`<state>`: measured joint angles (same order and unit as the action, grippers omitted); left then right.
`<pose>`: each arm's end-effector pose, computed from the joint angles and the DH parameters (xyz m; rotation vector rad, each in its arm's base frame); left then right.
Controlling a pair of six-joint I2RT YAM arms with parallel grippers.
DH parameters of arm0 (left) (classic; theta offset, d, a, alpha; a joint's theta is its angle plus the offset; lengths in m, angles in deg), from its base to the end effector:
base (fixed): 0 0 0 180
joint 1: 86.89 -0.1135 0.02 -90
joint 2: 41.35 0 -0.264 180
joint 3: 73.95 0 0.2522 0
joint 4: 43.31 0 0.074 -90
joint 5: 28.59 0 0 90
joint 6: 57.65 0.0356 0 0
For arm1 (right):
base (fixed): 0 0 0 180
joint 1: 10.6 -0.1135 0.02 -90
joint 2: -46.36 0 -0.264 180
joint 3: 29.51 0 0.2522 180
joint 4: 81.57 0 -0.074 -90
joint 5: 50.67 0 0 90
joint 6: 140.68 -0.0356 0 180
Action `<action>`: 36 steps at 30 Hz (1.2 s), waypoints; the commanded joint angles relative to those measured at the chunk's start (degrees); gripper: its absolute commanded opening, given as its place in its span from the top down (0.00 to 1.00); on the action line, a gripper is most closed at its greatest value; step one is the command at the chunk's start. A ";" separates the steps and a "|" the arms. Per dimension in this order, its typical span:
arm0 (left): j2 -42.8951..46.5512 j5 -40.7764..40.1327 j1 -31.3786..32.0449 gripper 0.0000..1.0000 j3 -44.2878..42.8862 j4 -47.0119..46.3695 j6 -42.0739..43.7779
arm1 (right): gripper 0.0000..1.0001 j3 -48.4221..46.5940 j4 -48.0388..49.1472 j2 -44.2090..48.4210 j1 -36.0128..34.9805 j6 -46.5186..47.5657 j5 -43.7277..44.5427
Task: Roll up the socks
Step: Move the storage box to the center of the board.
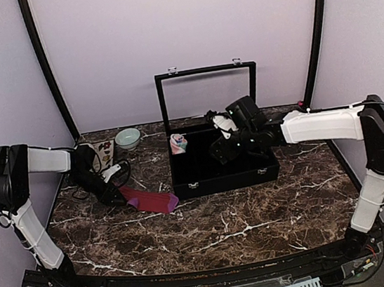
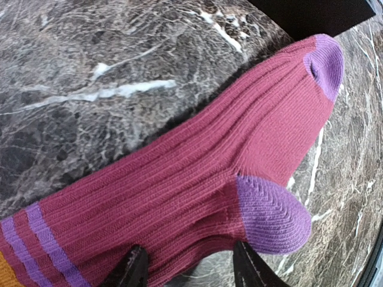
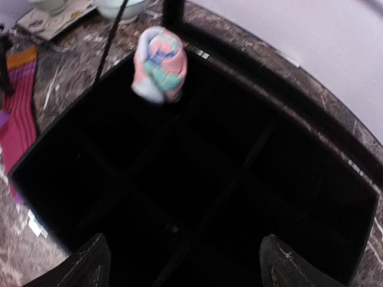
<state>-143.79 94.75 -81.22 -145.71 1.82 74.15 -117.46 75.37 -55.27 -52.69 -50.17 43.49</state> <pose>0.3157 -0.0510 0.1420 1.1598 2.3918 -0.6537 0.3030 0.2702 0.2469 -0.7717 2.0911 0.3210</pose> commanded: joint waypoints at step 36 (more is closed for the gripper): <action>6.06 1.33 7.58 0.53 0.61 8.22 -0.34 | 0.47 8.70 2.89 -6.34 -1.80 2.39 -2.77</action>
<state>-139.15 97.00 -74.62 -144.93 11.05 74.21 -102.88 73.12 -58.52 -56.93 -48.18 39.41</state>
